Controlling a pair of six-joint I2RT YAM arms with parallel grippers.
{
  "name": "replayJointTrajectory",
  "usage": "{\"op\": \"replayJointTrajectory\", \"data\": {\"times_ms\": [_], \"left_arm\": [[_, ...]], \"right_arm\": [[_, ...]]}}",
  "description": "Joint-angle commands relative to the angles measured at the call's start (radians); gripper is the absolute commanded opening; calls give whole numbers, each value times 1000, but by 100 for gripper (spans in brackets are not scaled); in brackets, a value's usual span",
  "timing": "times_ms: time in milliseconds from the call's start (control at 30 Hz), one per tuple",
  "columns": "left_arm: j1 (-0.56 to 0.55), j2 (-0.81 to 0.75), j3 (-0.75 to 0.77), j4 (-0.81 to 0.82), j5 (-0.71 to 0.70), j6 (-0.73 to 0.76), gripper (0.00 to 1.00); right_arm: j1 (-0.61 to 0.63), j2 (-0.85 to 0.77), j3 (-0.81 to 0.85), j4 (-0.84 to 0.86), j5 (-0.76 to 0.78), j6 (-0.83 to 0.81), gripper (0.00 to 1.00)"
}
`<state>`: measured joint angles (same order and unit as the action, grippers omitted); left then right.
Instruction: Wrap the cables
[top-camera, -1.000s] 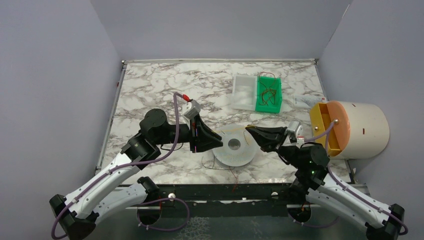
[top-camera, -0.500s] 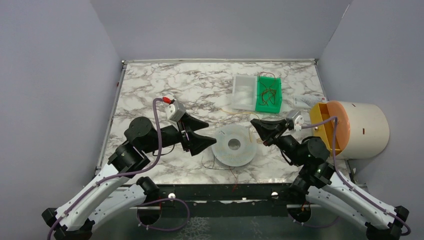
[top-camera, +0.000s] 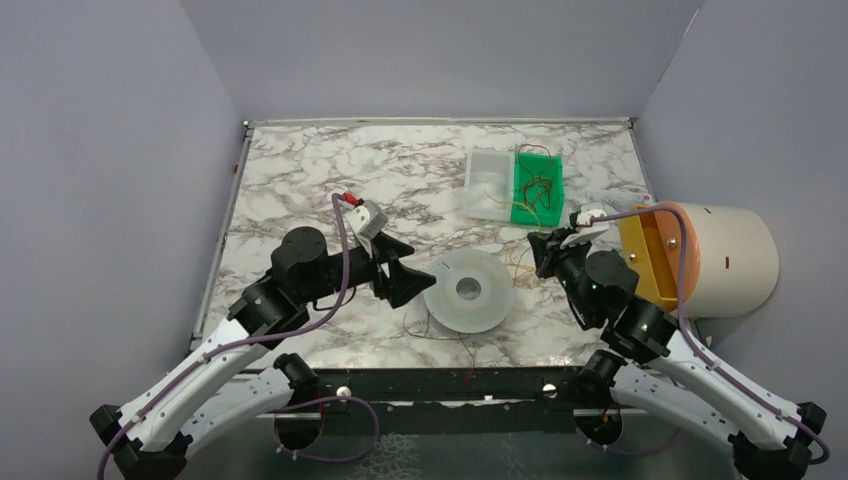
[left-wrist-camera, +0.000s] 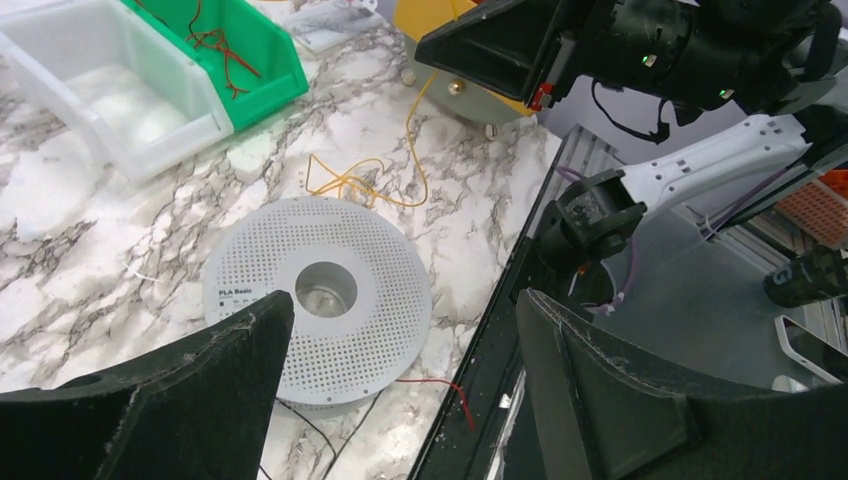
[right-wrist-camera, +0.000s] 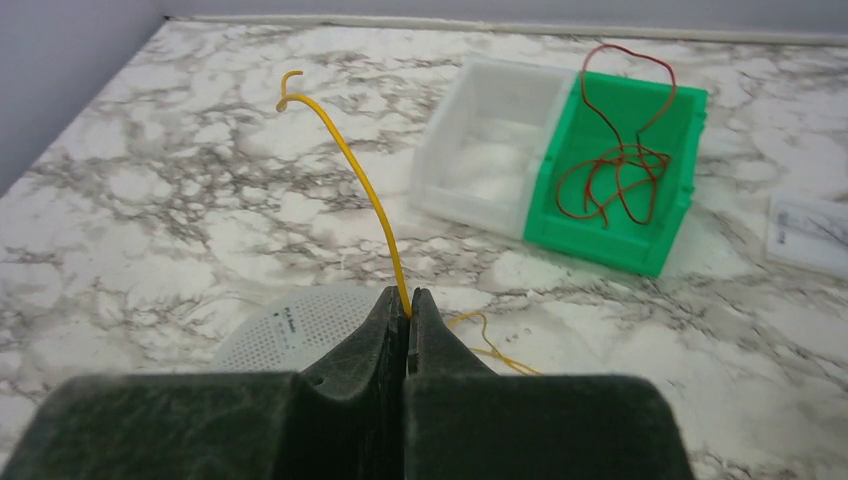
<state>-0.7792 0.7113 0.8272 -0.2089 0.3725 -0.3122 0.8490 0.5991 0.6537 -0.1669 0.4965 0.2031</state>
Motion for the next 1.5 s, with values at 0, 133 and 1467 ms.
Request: {"op": "replayJointTrajectory", "data": {"times_ms": [0, 133, 1467], "left_arm": [[-2, 64, -3, 3, 25, -19, 84], [-7, 143, -2, 6, 49, -45, 83], [-521, 1044, 360, -53, -738, 54, 99]], "right_arm": [[-1, 4, 30, -124, 201, 72, 1], [-2, -3, 33, -155, 318, 155, 1], [-409, 162, -69, -163, -35, 382, 1]]}}
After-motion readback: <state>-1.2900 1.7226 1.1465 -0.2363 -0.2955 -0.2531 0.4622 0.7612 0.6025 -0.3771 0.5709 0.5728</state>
